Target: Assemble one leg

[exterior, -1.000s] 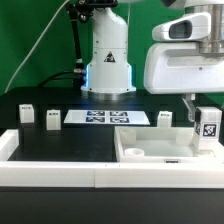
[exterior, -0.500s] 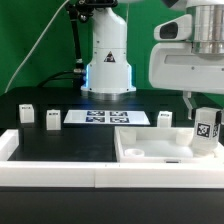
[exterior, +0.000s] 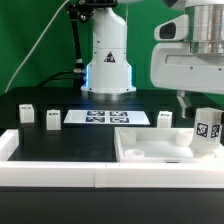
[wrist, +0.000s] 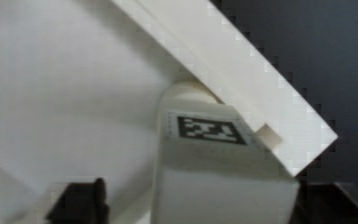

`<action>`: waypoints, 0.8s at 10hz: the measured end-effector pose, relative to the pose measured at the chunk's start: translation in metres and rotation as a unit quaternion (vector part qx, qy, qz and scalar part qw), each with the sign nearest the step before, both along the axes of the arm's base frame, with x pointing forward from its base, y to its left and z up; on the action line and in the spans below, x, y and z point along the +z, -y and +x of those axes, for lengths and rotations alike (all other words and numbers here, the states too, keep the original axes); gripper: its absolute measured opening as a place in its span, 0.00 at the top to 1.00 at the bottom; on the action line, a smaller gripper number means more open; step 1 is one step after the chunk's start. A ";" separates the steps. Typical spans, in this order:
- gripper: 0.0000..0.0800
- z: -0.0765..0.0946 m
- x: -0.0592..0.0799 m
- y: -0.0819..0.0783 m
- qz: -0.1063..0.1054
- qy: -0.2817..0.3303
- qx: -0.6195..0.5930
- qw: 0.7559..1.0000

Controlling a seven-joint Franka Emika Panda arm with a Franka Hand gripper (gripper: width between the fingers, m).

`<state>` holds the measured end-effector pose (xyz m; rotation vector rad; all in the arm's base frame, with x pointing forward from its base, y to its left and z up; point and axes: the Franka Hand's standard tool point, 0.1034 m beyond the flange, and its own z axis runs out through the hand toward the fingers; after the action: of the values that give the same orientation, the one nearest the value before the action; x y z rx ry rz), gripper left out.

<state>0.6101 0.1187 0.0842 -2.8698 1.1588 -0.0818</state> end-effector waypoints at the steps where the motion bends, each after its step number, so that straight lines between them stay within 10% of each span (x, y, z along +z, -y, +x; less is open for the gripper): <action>1: 0.24 0.001 0.002 0.000 0.000 -0.002 0.004 1.000; 8: 0.19 -0.001 0.001 -0.003 -0.054 -0.018 0.418 0.907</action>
Offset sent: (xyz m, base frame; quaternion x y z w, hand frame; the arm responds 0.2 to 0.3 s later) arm 0.0072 -0.0022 -0.0008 -0.0414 -0.0061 -0.3519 0.9351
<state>0.6093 0.1220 0.0855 -3.1863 -0.1560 -0.0581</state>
